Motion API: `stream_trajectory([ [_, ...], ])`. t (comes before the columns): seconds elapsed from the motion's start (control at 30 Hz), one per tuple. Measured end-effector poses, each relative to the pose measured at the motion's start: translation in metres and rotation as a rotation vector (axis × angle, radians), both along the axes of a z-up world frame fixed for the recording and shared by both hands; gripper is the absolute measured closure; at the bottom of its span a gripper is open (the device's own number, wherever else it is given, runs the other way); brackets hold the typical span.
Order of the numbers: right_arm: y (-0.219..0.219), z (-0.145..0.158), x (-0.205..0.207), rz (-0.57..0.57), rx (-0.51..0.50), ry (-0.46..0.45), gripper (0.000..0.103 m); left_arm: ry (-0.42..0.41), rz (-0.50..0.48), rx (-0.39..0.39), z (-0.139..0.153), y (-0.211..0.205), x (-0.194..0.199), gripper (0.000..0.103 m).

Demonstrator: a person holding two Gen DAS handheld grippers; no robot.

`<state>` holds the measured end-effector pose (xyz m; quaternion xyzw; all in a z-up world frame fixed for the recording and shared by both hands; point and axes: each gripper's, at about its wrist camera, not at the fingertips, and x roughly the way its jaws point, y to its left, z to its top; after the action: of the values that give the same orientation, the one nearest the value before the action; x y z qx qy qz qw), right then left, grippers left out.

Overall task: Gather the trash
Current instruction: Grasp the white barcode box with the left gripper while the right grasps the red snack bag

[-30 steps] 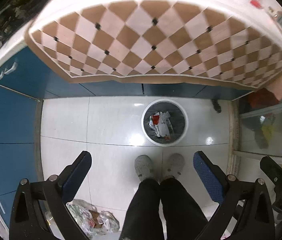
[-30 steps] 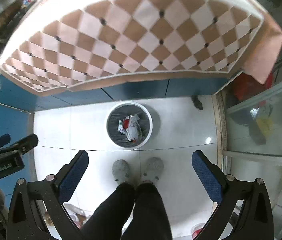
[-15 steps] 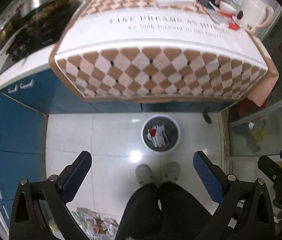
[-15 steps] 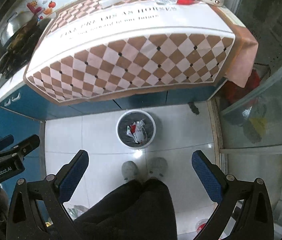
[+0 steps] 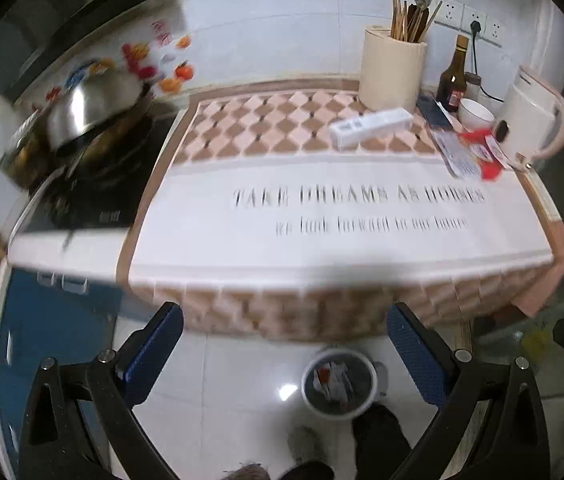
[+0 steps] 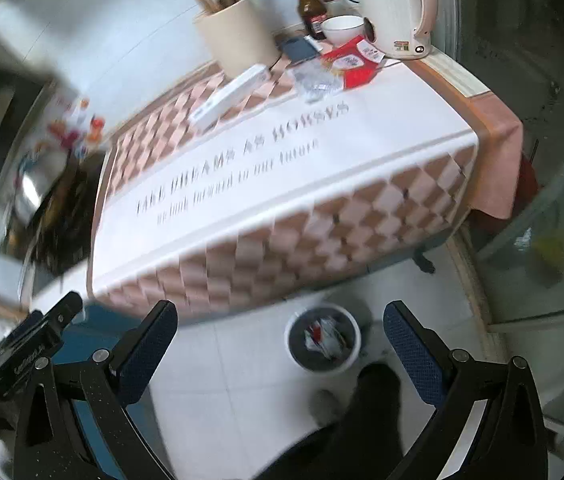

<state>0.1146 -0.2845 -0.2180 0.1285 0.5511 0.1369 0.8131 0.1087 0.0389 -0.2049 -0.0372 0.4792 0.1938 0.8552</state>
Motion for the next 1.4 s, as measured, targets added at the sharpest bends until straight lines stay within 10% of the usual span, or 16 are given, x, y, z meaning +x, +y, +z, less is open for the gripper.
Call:
stream_trajectory([
  [0.3,-0.013,-0.078,0.228,-0.21,0.043,0.131,0.0,0.15,-0.164,0.298,-0.035,0.001,0.219,0.0],
  [0.63,-0.015,-0.159,0.426,-0.345,-0.058,0.205,0.0,0.432,-0.528,0.381,-0.126,-0.018,0.41,0.0],
  [0.73,-0.003,-0.169,0.449,-0.36,-0.136,0.191,0.0,0.492,-0.6,0.349,-0.145,-0.024,0.427,0.0],
  [0.9,0.022,-0.173,0.471,-0.33,-0.215,0.137,0.004,0.502,-0.604,0.222,-0.152,-0.023,0.434,0.046],
  [0.93,0.025,-0.171,0.472,-0.335,-0.234,0.114,0.012,0.5,-0.601,0.224,-0.152,-0.024,0.432,0.046],
  [1.03,0.028,-0.164,0.471,-0.343,-0.287,0.041,0.09,0.478,-0.556,0.213,-0.148,-0.022,0.417,0.048],
  [1.07,0.027,-0.165,0.469,-0.345,-0.274,0.036,0.097,0.465,-0.532,0.199,-0.144,-0.02,0.412,0.049],
  [1.4,-0.001,-0.114,0.398,-0.317,-0.067,-0.129,0.102,0.258,-0.332,0.03,-0.073,-0.01,0.307,0.051],
])
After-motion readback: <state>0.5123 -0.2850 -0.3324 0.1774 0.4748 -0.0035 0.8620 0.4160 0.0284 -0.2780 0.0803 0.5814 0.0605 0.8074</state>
